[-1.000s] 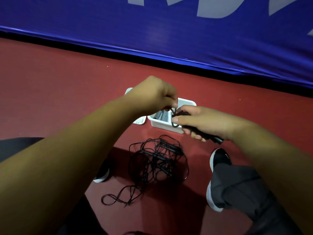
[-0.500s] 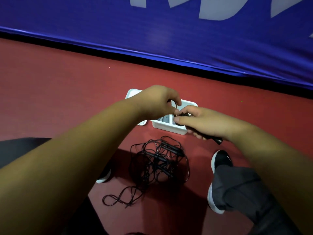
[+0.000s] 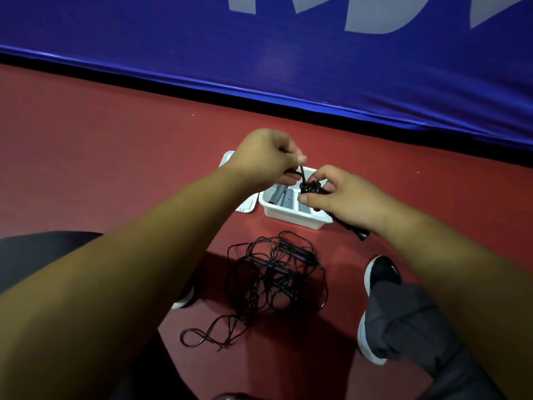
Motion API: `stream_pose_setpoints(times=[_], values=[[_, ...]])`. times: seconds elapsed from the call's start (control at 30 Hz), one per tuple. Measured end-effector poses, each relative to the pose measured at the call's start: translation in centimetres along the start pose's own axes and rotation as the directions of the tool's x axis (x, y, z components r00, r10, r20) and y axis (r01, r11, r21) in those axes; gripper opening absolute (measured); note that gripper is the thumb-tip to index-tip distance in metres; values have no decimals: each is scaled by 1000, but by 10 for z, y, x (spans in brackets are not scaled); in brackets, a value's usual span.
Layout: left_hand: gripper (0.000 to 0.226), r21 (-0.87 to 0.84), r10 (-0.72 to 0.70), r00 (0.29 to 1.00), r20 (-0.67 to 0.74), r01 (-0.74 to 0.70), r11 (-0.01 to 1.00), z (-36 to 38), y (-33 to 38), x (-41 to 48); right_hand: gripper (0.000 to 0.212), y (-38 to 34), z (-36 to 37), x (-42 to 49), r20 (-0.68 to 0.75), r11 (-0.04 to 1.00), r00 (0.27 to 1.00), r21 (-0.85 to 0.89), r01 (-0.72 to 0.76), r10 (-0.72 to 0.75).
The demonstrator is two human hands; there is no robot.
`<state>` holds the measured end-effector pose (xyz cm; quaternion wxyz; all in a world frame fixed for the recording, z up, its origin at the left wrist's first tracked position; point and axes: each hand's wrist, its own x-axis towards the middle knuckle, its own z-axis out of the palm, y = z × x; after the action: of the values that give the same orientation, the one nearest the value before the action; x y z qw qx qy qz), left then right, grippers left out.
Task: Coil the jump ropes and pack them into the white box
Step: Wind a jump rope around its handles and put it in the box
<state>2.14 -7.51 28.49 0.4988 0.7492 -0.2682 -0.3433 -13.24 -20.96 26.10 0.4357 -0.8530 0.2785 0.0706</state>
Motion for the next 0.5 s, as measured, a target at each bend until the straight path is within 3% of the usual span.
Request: stream_pose_setpoints(times=[0.2, 0.3, 0.4, 0.5], values=[[7, -49, -61, 997, -39, 59, 997, -2, -16, 10, 54, 13, 4, 6, 87, 993, 994, 93, -75, 67], [5, -100, -90, 995, -43, 86, 991, 1, -21, 16, 54, 14, 7, 9, 11, 988, 992, 89, -125, 124], [8, -38, -98, 993, -62, 96, 995, 8, -25, 26, 43, 16, 5, 22, -57, 984, 983, 0, -176, 176], [18, 65, -133, 989, -59, 137, 988, 10, -24, 40, 46, 19, 1, 45, -107, 969, 965, -37, -243, 238]])
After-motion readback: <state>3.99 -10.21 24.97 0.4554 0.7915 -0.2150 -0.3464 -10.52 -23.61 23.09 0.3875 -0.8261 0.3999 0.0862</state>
